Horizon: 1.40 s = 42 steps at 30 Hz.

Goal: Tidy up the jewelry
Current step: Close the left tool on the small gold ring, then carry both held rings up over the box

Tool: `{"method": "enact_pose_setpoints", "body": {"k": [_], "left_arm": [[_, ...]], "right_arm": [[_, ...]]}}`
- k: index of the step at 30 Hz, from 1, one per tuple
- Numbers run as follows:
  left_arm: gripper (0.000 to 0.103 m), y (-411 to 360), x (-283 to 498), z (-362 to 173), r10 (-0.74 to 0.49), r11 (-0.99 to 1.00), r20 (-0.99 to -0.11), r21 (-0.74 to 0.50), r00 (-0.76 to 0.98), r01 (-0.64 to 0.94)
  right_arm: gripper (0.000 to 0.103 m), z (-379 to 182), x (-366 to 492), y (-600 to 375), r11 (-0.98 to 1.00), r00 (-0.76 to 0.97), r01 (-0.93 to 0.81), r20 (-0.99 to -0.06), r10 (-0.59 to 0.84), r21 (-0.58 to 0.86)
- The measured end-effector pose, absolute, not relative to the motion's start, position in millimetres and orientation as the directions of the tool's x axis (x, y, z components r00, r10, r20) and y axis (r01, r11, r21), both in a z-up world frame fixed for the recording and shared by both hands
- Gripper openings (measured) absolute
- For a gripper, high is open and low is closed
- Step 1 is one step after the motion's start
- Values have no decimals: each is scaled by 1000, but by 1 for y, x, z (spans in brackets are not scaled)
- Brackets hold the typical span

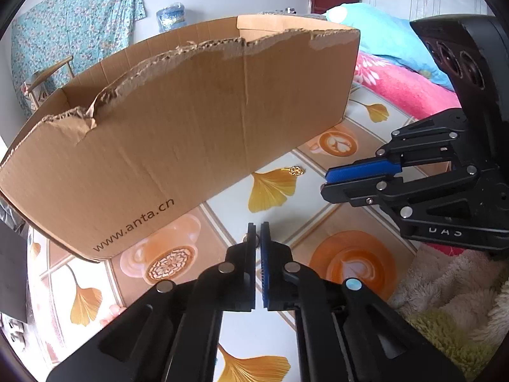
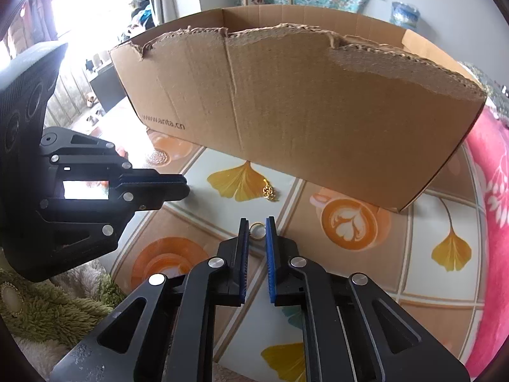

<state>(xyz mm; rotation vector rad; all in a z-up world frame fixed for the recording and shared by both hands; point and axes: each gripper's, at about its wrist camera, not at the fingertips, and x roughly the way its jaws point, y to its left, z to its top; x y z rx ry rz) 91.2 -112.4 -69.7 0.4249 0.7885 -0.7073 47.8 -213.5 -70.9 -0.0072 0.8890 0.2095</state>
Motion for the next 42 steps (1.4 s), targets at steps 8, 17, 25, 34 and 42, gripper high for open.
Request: {"method": "enact_pose_setpoints", "body": {"k": [8, 17, 25, 34, 42], "left_arm": [[0, -109, 92, -70, -418, 706, -761, 71, 496, 705], [0, -95, 89, -53, -436, 722, -730, 66, 526, 689], [0, -86, 93, -55, -430, 715, -772, 25, 467, 699], [25, -96, 98, -65, -417, 702, -798, 21, 435, 712], [18, -104, 99, -67, -403, 698, -795, 53, 453, 714]], "right_arm": [[8, -66, 44, -216, 980, 628, -176, -757, 181, 89], [8, -52, 41, -228, 983, 659, -154, -731, 179, 101], [8, -54, 48, -227, 980, 653, -165, -732, 193, 111], [8, -56, 46, -224, 977, 647, -171, -734, 207, 125], [8, -57, 47, -225, 975, 652, -171, -727, 218, 140]]}}
